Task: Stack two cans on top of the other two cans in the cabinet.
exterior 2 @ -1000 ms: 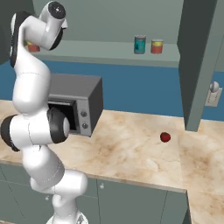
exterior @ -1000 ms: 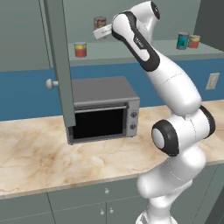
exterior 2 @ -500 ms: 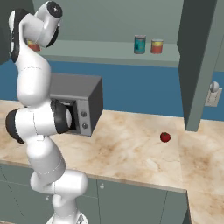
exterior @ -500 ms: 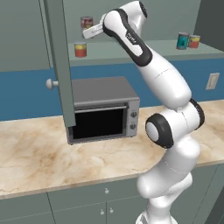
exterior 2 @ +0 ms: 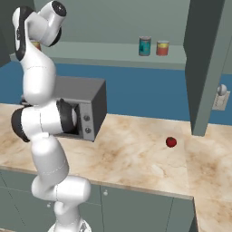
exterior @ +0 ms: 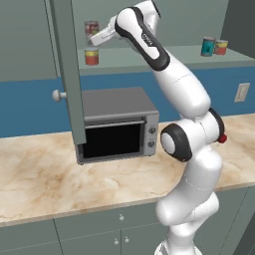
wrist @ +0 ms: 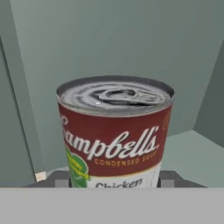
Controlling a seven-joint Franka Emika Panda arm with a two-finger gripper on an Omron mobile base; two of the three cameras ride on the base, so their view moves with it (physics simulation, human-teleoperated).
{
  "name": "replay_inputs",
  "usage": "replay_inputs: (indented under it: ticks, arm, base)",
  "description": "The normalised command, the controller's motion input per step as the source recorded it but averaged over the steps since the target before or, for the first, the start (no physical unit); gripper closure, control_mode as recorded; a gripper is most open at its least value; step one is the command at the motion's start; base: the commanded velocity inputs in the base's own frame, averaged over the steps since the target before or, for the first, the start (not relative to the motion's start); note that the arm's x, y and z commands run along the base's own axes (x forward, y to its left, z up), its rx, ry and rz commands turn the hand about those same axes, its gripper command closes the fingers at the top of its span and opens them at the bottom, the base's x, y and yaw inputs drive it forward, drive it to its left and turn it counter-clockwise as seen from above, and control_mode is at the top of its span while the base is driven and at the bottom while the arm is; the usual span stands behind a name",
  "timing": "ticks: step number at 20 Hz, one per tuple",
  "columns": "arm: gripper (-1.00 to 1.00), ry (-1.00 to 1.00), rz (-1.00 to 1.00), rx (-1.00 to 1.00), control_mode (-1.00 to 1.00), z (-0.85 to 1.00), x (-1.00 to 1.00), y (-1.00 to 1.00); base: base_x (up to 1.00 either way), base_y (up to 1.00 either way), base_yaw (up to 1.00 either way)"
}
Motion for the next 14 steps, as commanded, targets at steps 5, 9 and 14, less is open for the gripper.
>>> replay_inputs:
  ticks: [5,9,14]
  arm:
    - [1.0,0.0,0.04,-0.02,-1.0,-0.09,0.14,0.04]
    - [1.0,0.0,0.02,0.0,-1.0,-0.03,0.07,0.04]
    - [1.0,0.0,0.01,0.0,-1.0,-0.01,0.0,0.04]
  base:
    - [0.0,0.0,0.0]
    - [0.0,0.0,0.0]
    - [0.0,0.0,0.0]
